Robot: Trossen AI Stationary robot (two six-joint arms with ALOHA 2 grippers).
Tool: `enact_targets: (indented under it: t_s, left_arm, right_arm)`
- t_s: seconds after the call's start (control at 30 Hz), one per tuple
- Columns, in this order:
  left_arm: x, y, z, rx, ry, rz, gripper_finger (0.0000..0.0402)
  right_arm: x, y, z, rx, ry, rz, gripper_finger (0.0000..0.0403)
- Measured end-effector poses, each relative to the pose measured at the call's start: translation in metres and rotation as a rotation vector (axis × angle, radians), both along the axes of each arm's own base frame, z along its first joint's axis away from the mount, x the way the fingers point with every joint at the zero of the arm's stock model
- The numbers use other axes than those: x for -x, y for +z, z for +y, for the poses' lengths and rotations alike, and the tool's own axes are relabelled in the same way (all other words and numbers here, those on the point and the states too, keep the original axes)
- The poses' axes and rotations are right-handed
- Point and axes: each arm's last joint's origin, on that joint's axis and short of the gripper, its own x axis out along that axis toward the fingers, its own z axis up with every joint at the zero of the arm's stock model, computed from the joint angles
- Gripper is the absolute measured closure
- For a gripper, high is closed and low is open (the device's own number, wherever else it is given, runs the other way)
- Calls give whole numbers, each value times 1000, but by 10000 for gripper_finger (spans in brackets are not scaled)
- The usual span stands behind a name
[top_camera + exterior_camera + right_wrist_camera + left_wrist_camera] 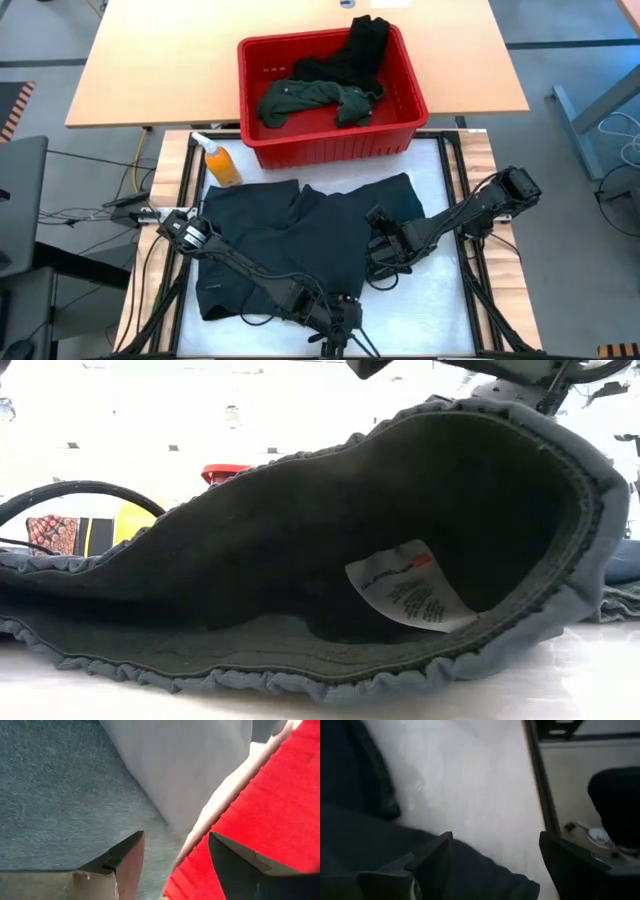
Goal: Fold Laundry from Bin
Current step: Fold the dark blue shorts
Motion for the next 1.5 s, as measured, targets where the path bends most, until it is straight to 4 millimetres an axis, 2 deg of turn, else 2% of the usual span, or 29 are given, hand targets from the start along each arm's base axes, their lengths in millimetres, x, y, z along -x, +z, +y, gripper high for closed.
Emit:
enact_targets:
  t_s: [0.17,0.3,0.63,0.8,0.9,1.03,1.13,1.33,1.5]
  left_arm:
    - [5,-5,2,-10,52,69,116]
    - [10,-7,-1,-23,47,98,116]
    - [21,-14,-18,-104,85,45,116]
    - [23,-30,-18,-73,90,67,116]
    - [23,-31,-17,-76,114,59,116]
    - [17,-26,-20,-27,112,-9,116]
    - [12,-31,-21,-13,117,-27,116]
    - [3,-62,-15,45,186,45,116]
    - [2,-74,-9,15,260,85,116]
  right_arm:
    - [-5,0,-1,0,85,34,153]
    - [-9,-3,-2,-124,94,51,153]
    - [-6,-40,2,-176,124,-62,153]
    - [-6,-56,1,-162,122,-170,155]
    - [-8,-59,1,-159,134,-232,164]
    - [-10,-59,0,-131,129,-255,199]
    - [-10,-59,-3,-120,117,-252,240]
    - [-12,-59,-10,-118,87,-253,331]
    - [-12,-60,-16,-153,37,-258,386]
